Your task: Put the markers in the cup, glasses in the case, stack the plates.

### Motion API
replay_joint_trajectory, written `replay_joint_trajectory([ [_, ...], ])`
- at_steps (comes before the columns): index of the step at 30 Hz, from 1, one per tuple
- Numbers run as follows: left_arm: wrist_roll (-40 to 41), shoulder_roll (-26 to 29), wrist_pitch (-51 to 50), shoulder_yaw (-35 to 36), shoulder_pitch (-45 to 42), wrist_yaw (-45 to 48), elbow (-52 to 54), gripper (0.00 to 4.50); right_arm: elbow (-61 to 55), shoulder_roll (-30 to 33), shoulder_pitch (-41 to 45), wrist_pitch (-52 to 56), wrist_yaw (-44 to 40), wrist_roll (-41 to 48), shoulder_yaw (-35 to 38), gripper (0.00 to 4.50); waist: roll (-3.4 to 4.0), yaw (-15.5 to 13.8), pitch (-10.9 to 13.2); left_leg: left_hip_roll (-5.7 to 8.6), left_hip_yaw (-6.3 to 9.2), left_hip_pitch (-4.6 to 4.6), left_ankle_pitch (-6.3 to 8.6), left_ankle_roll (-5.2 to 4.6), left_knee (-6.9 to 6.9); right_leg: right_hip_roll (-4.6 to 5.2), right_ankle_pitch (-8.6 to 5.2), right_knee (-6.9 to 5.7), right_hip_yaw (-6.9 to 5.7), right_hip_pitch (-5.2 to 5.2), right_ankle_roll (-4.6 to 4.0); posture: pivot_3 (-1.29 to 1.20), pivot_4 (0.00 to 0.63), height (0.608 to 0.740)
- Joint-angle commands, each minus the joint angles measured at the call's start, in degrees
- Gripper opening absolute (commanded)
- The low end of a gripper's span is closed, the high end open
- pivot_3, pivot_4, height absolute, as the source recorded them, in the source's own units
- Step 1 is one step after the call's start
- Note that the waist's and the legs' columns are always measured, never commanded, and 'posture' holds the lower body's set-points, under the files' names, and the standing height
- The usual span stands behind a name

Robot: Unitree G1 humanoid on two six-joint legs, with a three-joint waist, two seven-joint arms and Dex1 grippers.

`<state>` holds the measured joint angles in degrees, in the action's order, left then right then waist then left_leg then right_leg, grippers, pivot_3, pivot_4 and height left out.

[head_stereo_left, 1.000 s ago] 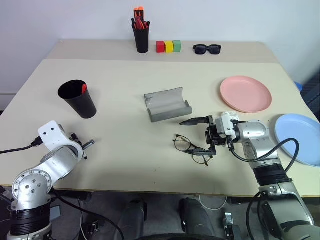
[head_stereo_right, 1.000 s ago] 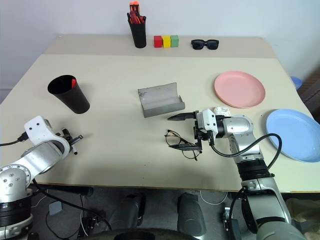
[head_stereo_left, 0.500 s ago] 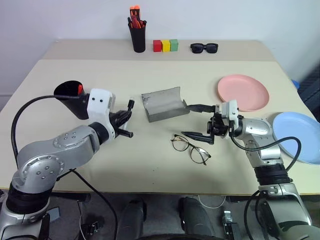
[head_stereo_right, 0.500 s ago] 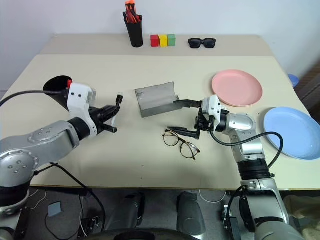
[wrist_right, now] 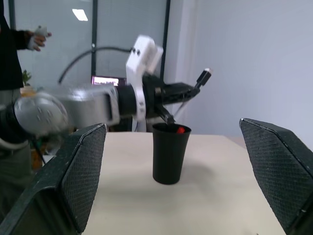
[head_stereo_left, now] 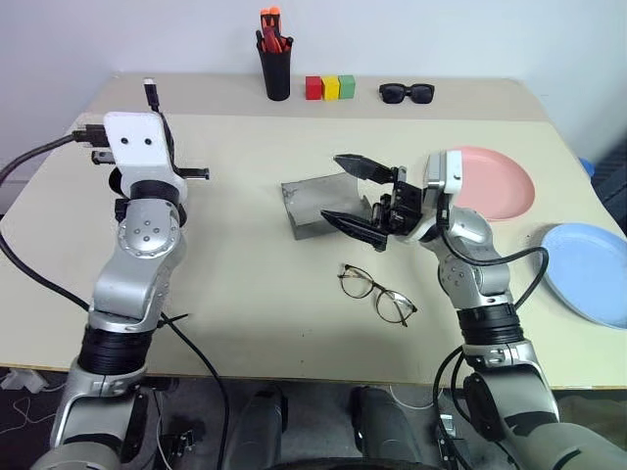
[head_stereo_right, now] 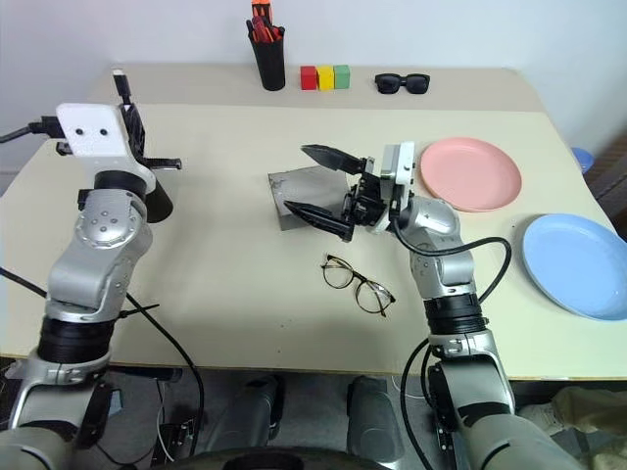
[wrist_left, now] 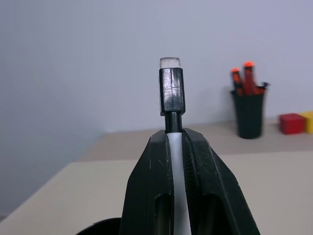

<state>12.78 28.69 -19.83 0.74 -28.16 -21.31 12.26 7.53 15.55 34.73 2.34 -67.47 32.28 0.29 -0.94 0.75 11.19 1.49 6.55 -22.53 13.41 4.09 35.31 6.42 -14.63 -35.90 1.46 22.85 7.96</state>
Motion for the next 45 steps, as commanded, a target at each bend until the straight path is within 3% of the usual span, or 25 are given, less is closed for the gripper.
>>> replay_joint_trajectory([
  [1,-5.43,-0.61,4.02,3.31,-1.55,0.69,-1.8,0.06,0.23,-0.05,1.23,-1.13,-1.0,0.27,0.43,4.47,0.0,0.05,0.0,0.0,0.0,0.0,0.0,0.0,-0.02,0.0,0.0,-0.02,0.0,0.03,0.0,0.0,0.15,0.74],
  [18,-15.77,-2.53,8.11,11.88,4.68,3.73,-4.79,0.06,-0.1,0.37,0.26,-1.54,-0.71,-0.62,0.36,4.47,0.0,0.3,0.0,-0.01,0.01,0.02,-0.07,0.11,-0.07,0.0,0.0,-0.23,0.0,0.16,0.01,0.0,0.15,0.74],
  [40,-18.82,-5.86,11.72,12.36,-0.66,4.97,-14.82,0.06,-1.63,1.03,-0.89,-1.05,0.44,-0.73,0.27,4.47,0.0,0.32,0.0,-0.01,0.02,0.02,-0.11,0.16,-0.07,0.0,0.01,-0.24,-0.01,0.15,0.01,0.0,0.15,0.74],
  [43,-18.61,-6.33,11.72,12.45,-0.39,5.38,-15.44,1.12,-2.08,1.22,-1.3,-1.02,0.74,-0.71,0.33,4.47,0.0,0.29,0.0,-0.01,0.02,0.02,-0.11,0.16,-0.08,0.0,0.01,-0.24,-0.01,0.15,0.01,0.0,0.15,0.74],
  [45,-18.34,-6.72,12.13,12.53,-0.29,5.75,-15.59,2.08,-2.06,1.42,-1.46,-1.1,0.75,-0.66,0.44,4.47,0.0,0.23,0.0,-0.01,0.02,0.01,-0.11,0.16,-0.07,0.0,0.01,-0.24,-0.01,0.16,0.01,0.0,0.15,0.74],
])
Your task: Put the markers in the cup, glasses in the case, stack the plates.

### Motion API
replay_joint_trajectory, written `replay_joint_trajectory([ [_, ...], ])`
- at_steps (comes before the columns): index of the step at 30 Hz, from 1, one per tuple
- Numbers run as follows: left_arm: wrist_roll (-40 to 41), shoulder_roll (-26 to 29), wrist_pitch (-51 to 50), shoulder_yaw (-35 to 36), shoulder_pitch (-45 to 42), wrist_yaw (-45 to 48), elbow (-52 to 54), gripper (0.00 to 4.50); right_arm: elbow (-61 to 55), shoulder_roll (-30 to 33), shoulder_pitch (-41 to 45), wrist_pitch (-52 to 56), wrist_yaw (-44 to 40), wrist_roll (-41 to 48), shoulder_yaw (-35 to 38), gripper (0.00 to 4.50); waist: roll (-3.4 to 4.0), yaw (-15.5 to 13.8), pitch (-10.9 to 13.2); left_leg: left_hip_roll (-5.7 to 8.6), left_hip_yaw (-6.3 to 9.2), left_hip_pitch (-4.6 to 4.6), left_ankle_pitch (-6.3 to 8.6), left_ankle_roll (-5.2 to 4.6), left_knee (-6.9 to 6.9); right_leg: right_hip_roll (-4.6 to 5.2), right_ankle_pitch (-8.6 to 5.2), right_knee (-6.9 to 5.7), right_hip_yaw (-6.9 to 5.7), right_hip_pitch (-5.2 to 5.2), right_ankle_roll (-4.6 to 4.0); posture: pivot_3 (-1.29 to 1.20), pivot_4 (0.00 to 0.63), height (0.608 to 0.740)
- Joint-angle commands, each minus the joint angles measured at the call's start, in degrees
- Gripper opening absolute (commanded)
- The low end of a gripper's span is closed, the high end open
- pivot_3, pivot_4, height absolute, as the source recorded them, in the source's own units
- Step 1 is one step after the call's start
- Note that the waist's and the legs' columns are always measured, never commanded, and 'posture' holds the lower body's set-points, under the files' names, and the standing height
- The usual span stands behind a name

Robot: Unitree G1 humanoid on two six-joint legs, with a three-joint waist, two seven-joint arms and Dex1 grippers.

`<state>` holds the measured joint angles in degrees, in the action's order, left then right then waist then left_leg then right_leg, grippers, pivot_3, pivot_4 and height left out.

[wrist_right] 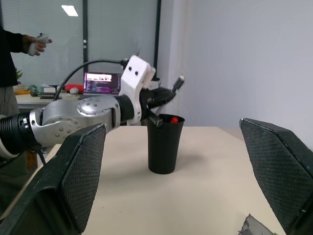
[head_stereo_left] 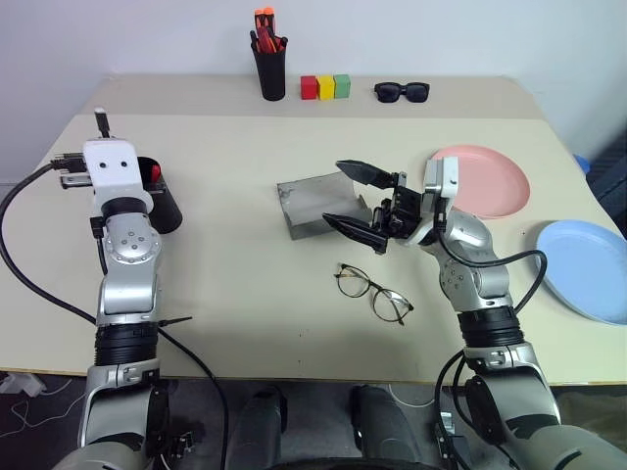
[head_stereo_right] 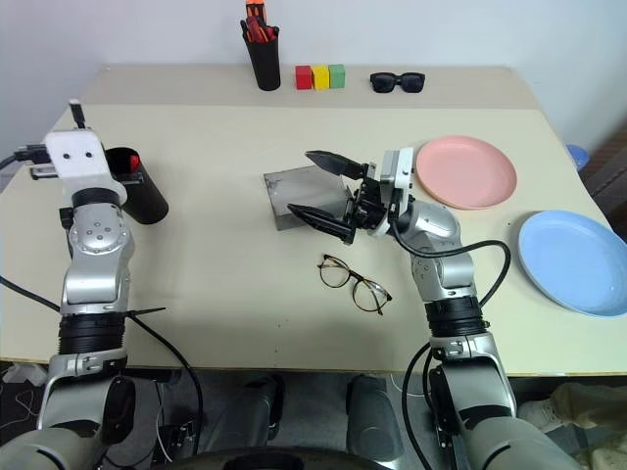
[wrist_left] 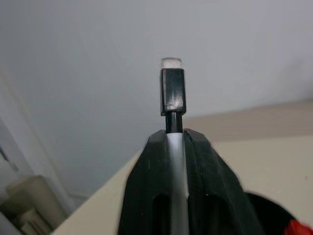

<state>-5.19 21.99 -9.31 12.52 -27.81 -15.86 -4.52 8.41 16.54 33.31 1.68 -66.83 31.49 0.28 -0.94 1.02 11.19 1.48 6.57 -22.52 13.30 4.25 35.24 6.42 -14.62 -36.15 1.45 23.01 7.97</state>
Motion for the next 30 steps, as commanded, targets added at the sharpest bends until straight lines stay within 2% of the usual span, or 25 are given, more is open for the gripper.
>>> replay_joint_trajectory([
  [1,-0.31,-0.11,1.62,0.83,-0.57,0.48,1.28,2.71,-3.1,0.48,-0.13,-0.4,0.17,0.17,0.43,4.47,0.0,-0.03,0.0,0.0,0.0,0.0,0.0,0.0,0.0,0.0,0.0,0.0,0.0,0.0,0.0,0.0,0.15,0.74],
  [3,0.19,-0.54,2.19,0.7,-0.56,1.28,1.77,3.59,-2.86,0.78,-0.31,-0.48,0.17,0.16,0.69,4.47,0.0,-0.03,0.0,0.0,0.0,0.0,0.0,0.0,0.0,0.0,0.0,-0.01,0.0,0.0,0.0,0.0,0.15,0.74],
  [6,2.17,-1.43,1.89,0.7,-1.24,3.47,3.99,3.59,-2.61,1.21,-0.7,-0.37,0.56,-0.13,0.83,4.47,0.0,-0.05,0.0,0.0,0.0,0.0,0.0,0.0,0.0,0.0,0.0,0.0,0.0,0.0,0.0,0.0,0.15,0.74],
  [10,9.12,-2.36,-8.91,0.66,-4.19,9.76,10.84,3.59,-3.62,3.14,-2.5,1.78,2.9,-1.28,1.12,4.47,-0.03,-0.31,0.01,0.0,0.01,-0.02,0.0,0.0,0.02,0.0,0.0,0.0,0.0,-0.01,0.0,0.0,0.15,0.74],
  [13,19.86,1.24,-25.94,-3.59,-8.63,24.14,15.81,3.59,-8.91,6.89,-8.05,4.52,7.07,-2.26,3.25,4.47,-0.04,-0.46,0.02,0.0,0.05,-0.06,-0.02,0.03,0.04,0.0,0.0,0.0,-0.05,-0.03,0.01,0.0,0.15,0.74],
  [18,26.81,8.11,-37.77,-11.13,-13.06,41.21,15.09,3.59,-18.32,13.04,-18.12,7.11,11.5,-3.39,6.49,4.47,-0.03,0.14,0.02,0.02,0.06,-0.08,-0.01,0.02,0.01,0.0,-0.04,0.01,-0.06,-0.02,0.06,0.0,0.15,0.74],
  [21,27.11,13.21,-34.72,-19.24,-13.98,56.35,12.23,3.59,-23.68,18.55,-26.87,10.34,12.49,-2.71,11.31,4.47,-0.01,0.54,0.03,-0.01,0.03,-0.03,-0.01,0.02,-0.03,-0.01,-0.05,-0.02,-0.05,-0.01,0.04,0.0,0.15,0.74],
  [23,25.26,14.86,-31.18,-23.26,-15.08,62.5,8.11,3.59,-25.8,21.25,-31.67,11.5,12.56,-2.13,14.24,4.47,-0.02,0.47,0.03,-0.02,0.02,0.0,-0.01,0.02,-0.04,-0.02,-0.06,0.0,-0.05,-0.04,0.04,0.0,0.15,0.74],
  [25,21.65,14.86,-24.2,-25.84,-16.09,65.18,2.54,3.59,-27.18,22.72,-35.39,11.53,12.52,-1.83,16.57,4.47,-0.03,0.28,0.04,-0.02,-0.03,0.02,-0.01,0.01,0.01,-0.02,-0.07,0.04,-0.01,-0.09,0.04,0.0,0.15,0.74],
  [30,18.06,12.26,-18.51,-29.36,-21.74,72.82,-10.35,3.59,-30.67,23.19,-42.31,11.81,14.23,-1.08,22.27,4.47,-0.09,-0.29,0.07,-0.02,-0.02,-0.02,-0.03,-0.01,0.12,-0.01,-0.07,0.06,-0.02,-0.15,0.04,0.0,0.15,0.74],
])
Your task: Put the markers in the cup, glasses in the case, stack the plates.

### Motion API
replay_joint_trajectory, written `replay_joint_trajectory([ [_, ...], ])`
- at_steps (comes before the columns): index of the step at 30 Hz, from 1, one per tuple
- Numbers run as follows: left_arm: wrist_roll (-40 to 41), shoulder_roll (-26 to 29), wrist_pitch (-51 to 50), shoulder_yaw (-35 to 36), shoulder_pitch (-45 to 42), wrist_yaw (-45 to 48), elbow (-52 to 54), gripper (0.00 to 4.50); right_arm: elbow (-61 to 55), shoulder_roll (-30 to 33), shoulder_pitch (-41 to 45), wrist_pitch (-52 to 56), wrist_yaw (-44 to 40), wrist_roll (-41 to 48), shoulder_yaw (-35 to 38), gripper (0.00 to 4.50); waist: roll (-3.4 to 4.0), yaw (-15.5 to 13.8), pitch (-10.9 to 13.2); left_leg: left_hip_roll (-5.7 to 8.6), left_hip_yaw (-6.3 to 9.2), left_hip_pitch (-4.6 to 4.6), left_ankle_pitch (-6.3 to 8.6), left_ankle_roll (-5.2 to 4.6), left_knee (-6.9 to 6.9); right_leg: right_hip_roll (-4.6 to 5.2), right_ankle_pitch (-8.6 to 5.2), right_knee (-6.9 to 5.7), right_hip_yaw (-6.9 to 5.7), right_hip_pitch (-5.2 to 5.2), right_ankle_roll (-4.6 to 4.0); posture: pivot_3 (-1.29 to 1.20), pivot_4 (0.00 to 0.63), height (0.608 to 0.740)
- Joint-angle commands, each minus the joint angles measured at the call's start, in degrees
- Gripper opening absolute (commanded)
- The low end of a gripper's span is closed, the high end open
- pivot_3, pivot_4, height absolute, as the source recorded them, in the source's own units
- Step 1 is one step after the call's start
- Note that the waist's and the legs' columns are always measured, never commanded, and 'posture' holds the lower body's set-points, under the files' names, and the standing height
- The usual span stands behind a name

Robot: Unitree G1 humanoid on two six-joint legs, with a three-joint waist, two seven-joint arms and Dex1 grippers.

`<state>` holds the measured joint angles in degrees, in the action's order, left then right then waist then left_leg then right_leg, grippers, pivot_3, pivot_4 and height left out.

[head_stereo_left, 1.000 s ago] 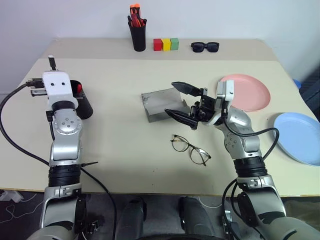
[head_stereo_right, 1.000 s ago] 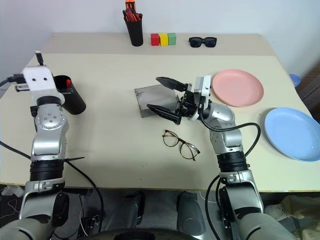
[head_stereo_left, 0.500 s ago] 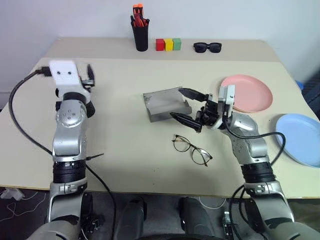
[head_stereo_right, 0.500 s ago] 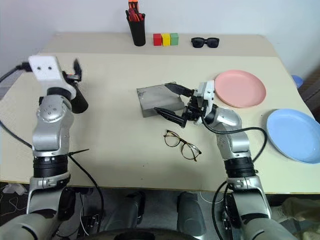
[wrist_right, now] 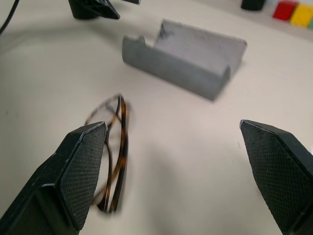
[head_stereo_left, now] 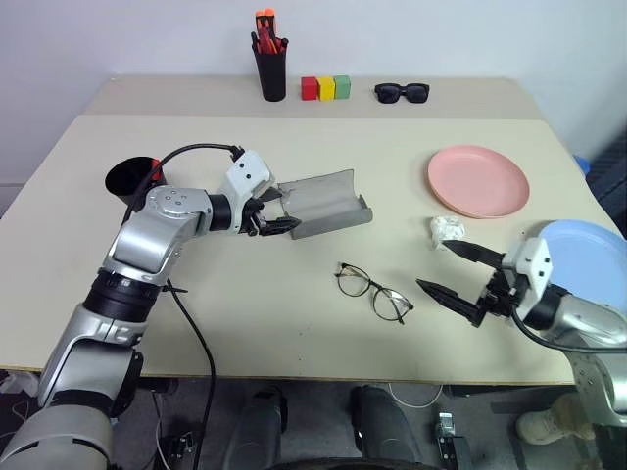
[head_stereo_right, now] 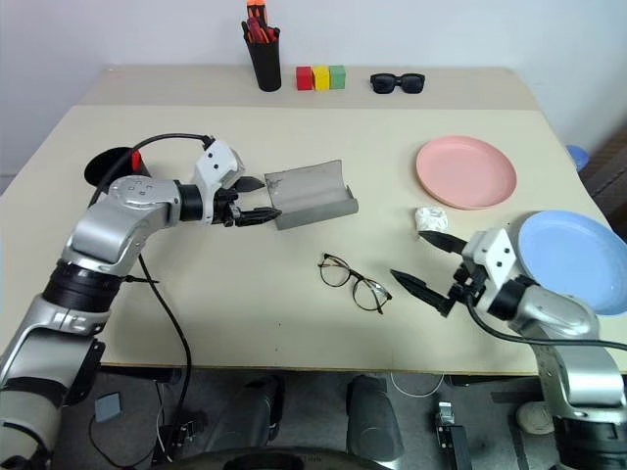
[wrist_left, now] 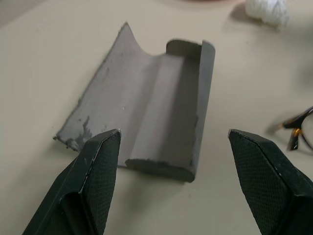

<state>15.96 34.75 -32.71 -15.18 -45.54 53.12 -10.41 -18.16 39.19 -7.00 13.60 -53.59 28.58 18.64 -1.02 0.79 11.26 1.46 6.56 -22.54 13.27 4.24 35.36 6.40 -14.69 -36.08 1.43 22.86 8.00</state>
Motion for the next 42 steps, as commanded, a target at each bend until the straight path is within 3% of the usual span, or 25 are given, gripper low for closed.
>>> replay_joint_trajectory([
  [1,-4.53,-1.5,6.27,-2.35,-5.43,3.98,-7.36,3.59,-4.84,0.48,-3.33,-0.05,1.26,2.04,4.99,4.47,-0.01,-0.12,0.0,0.0,0.0,-0.02,0.0,0.0,0.01,0.0,0.0,0.02,0.0,0.0,0.01,0.0,0.15,0.74],
  [8,-9.38,-7.83,12.98,-3.46,-11.12,6.2,-19.33,3.59,-6.51,-0.15,-8.39,-0.78,2.51,2.24,8.16,4.47,-0.05,0.05,0.02,0.02,0.0,-0.05,0.05,-0.08,0.0,0.03,-0.03,0.08,0.0,-0.03,0.07,0.0,0.15,0.74],
  [15,-15.21,-13.92,12.6,-7.47,-14.36,8.21,-27.24,3.59,-5.91,-1.17,-10.44,-3.22,3.06,1.89,8.27,4.47,-0.07,0.14,0.03,0.04,0.0,-0.04,0.05,-0.08,0.03,0.04,-0.03,0.09,-0.01,-0.06,0.09,0.0,0.15,0.74],
  [18,-16.71,-14.98,11.65,-7.89,-14.72,8.6,-28.21,2.8,-6.44,-1.17,-10.42,-3.12,3.58,2.08,7.98,4.47,-0.07,0.17,0.03,0.03,0.01,-0.01,0.05,-0.08,0.01,0.03,-0.04,0.03,-0.01,-0.03,0.09,0.0,0.15,0.74],
  [23,-17.93,-15.75,11.48,-7.76,-14.78,9.21,-28.33,0.24,-6.94,-1.07,-10.46,-2.9,4.1,2.24,7.83,4.47,-0.07,-0.06,0.03,0.03,0.01,-0.01,0.05,-0.08,0.02,0.03,-0.04,0.04,-0.01,-0.05,0.09,0.0,0.15,0.74],
  [24,-18.21,-15.76,11.67,-7.83,-14.69,9.41,-28.26,0.04,-7.02,-1.06,-10.54,-2.88,4.13,2.3,7.87,4.47,-0.07,-0.08,0.03,0.03,0.01,-0.02,0.05,-0.08,0.02,0.03,-0.04,0.04,-0.01,-0.06,0.09,0.0,0.15,0.74],
  [32,-15.71,-12.16,9.7,-6.35,-9.92,14.84,-17.16,0.04,-6.94,-1.69,-11.54,-3.72,4.02,2.07,7.71,4.47,-0.06,0.26,0.03,0.03,0.01,-0.01,0.05,-0.08,0.02,0.03,-0.04,0.03,-0.01,-0.05,0.09,0.0,0.15,0.74],
  [36,-12.72,-4.52,4.78,-5.16,-1.92,19.44,-1.47,0.04,-6.77,-1.26,-11.7,-4.03,2.79,1.84,6.78,4.47,0.0,0.62,0.01,-0.01,0.0,0.08,0.05,-0.08,-0.08,0.03,-0.04,-0.04,0.01,-0.05,0.08,0.0,0.15,0.74],
  [42,-10.92,4.33,0.32,-2.42,7.27,19.9,11.05,0.04,-6.18,-0.9,-11.24,-3.8,1.76,1.87,6.13,4.47,0.0,-0.01,0.01,-0.01,0.01,0.07,0.05,-0.08,0.08,0.03,-0.04,-0.01,0.01,-0.16,0.06,0.0,0.15,0.74],
])
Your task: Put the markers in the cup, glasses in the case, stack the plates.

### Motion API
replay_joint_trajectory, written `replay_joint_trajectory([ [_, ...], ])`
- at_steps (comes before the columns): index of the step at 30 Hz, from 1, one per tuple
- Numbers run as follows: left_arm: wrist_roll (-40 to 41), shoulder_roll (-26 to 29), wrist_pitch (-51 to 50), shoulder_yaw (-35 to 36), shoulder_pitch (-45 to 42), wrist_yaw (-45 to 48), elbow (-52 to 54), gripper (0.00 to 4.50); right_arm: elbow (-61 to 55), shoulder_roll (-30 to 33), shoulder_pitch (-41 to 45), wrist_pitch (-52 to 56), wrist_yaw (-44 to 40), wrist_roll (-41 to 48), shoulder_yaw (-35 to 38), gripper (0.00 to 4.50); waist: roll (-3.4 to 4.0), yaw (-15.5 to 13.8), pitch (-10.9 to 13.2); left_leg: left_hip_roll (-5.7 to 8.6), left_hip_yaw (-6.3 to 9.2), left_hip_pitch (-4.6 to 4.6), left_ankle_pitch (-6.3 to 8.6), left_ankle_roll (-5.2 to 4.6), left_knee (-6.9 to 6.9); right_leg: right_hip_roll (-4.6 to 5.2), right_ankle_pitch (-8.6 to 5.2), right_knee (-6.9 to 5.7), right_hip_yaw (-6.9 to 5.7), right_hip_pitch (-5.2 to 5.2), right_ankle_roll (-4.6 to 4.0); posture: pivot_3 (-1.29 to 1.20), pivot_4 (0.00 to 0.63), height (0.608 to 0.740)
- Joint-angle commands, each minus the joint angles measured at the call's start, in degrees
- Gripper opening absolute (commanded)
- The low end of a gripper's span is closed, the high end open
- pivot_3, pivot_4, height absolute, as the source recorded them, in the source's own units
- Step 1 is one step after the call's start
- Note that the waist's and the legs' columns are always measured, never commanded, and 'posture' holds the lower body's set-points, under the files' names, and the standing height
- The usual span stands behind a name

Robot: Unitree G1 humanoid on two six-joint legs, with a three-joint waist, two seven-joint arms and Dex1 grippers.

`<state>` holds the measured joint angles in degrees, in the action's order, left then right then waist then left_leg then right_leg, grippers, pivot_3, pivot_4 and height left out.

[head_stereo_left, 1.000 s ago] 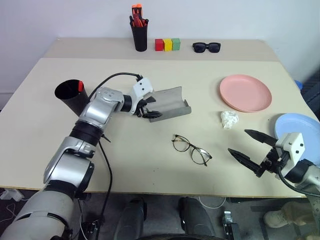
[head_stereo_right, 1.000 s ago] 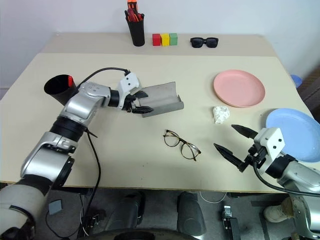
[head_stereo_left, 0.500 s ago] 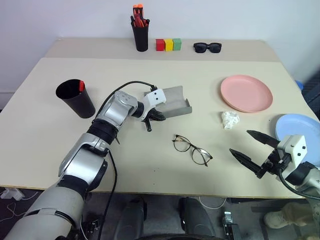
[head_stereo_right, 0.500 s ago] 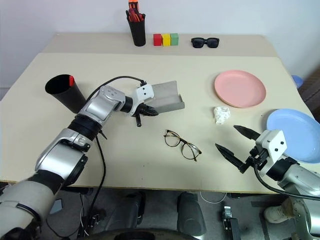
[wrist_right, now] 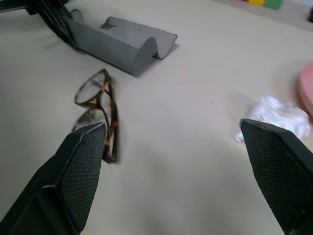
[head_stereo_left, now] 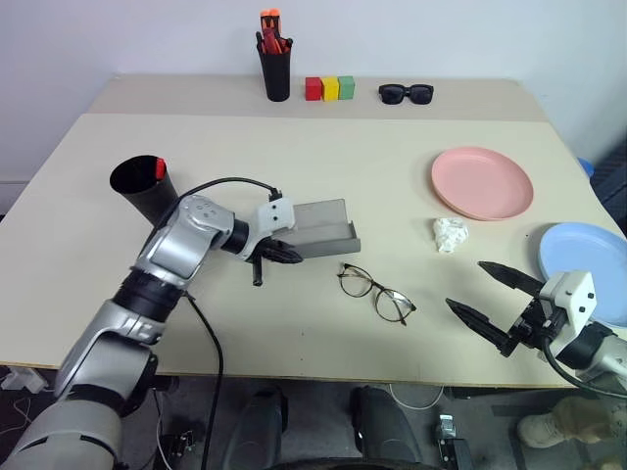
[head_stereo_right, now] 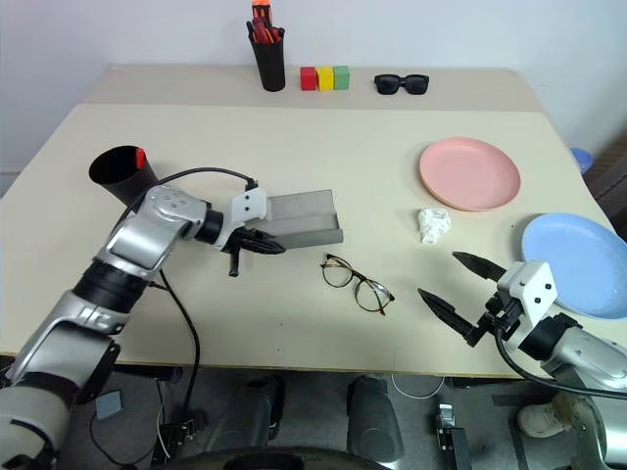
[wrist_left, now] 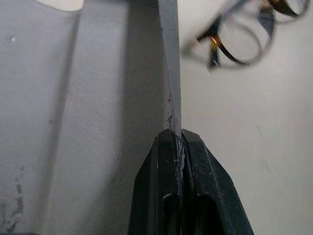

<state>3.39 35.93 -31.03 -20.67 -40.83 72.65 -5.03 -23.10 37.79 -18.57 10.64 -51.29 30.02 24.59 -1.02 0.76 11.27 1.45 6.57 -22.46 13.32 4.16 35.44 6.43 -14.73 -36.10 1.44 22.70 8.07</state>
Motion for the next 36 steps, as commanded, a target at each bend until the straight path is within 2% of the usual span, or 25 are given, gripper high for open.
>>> replay_joint_trajectory([
  [1,1.73,4.3,-1.25,3.22,3.56,0.38,6.63,0.04,-1.14,0.48,0.5,-0.8,-0.58,0.38,0.03,4.47,0.0,0.02,0.0,0.0,0.0,0.0,0.0,0.0,0.0,0.0,0.0,0.0,0.0,0.01,0.0,0.0,0.15,0.74],
  [8,-1.69,5.97,5.99,0.54,4.27,-0.98,4.85,0.04,-1.19,0.56,1.29,-0.33,-0.76,0.45,-0.66,4.47,0.0,-0.12,0.0,0.01,0.03,-0.01,0.01,-0.02,0.11,0.0,0.0,-0.01,-0.02,-0.05,-0.01,0.0,0.15,0.74],
  [20,-6.88,-0.82,18.49,-4.32,-5.41,1.06,-10.57,0.04,-4.87,0.67,0.76,2.05,1.21,1.02,-0.11,4.47,-0.01,-0.11,-0.01,0.02,0.02,-0.01,0.08,-0.14,0.28,0.0,0.0,-0.03,-0.03,-0.11,0.0,0.0,0.15,0.74],
  [25,-7.65,-3.63,19.4,-4.85,-6.22,1.42,-11.84,0.04,-7.28,0.5,0.01,3.66,2.88,1.41,0.16,4.47,-0.01,-0.11,-0.01,0.02,0.02,-0.02,0.09,-0.16,0.31,0.0,0.01,-0.02,-0.03,-0.12,0.01,0.0,0.15,0.74],
  [33,-7.93,-5.13,17.43,-4.64,-5.17,1.24,-9.51,0.04,-9.77,1.73,-0.39,6.72,2.88,3.19,-0.01,4.47,-0.01,-0.14,-0.01,0.02,0.02,-0.02,0.09,-0.17,0.33,0.0,0.01,-0.03,-0.03,-0.13,0.01,0.0,0.15,0.74],
  [34,-7.82,-5.08,17.1,-4.53,-5.03,1.32,-9.08,0.64,-9.93,2.0,-0.48,7.12,2.73,3.41,-0.06,4.47,-0.01,-0.12,-0.01,0.02,0.02,-0.02,0.1,-0.17,0.33,0.0,0.01,-0.03,-0.03,-0.13,0.01,0.0,0.15,0.74],
  [36,-7.98,-4.84,16.18,-4.36,-4.76,1.06,-8.41,1.48,-10.34,2.44,-0.5,8.3,2.68,4.37,-0.21,4.47,-0.01,-0.1,-0.01,0.02,0.02,-0.02,0.1,-0.17,0.33,0.0,0.01,-0.03,-0.03,-0.13,0.01,0.0,0.15,0.74],
])
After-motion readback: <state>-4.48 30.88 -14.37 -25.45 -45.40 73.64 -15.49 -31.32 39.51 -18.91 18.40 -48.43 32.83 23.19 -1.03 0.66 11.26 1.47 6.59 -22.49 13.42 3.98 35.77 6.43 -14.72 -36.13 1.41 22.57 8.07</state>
